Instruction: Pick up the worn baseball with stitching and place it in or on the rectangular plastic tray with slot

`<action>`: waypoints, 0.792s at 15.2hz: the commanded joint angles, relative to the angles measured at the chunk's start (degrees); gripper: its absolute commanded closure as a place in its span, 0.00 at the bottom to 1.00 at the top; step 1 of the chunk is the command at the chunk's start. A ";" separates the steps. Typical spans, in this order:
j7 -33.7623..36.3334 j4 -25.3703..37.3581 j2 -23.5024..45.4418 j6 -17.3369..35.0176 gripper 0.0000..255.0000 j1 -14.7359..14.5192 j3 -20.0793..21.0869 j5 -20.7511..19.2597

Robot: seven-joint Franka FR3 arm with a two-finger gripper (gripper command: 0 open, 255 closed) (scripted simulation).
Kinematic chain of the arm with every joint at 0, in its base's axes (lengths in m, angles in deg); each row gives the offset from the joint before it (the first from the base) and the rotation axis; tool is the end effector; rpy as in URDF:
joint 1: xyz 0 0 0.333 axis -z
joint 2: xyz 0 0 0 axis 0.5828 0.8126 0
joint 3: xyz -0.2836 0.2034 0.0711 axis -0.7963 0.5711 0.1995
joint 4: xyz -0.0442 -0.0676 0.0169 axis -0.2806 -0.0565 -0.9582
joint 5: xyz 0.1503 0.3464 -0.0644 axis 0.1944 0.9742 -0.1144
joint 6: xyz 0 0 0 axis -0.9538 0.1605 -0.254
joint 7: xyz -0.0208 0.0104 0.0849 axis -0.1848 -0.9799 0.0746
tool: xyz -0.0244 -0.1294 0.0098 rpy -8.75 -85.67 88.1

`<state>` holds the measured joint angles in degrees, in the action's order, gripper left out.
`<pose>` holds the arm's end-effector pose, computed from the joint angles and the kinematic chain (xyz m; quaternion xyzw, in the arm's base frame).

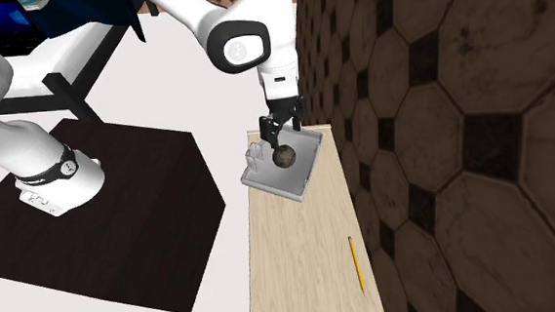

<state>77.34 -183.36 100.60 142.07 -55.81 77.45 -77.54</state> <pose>0.5820 0.2029 0.2823 0.9603 -0.2589 0.0808 0.0658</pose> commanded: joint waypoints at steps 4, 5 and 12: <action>-0.85 0.55 -5.07 -5.70 0.00 -0.47 0.87 1.32; -0.85 0.55 -5.07 -5.70 0.00 -0.47 0.86 1.32; -0.85 0.55 -5.07 -5.70 0.00 -0.47 0.86 1.32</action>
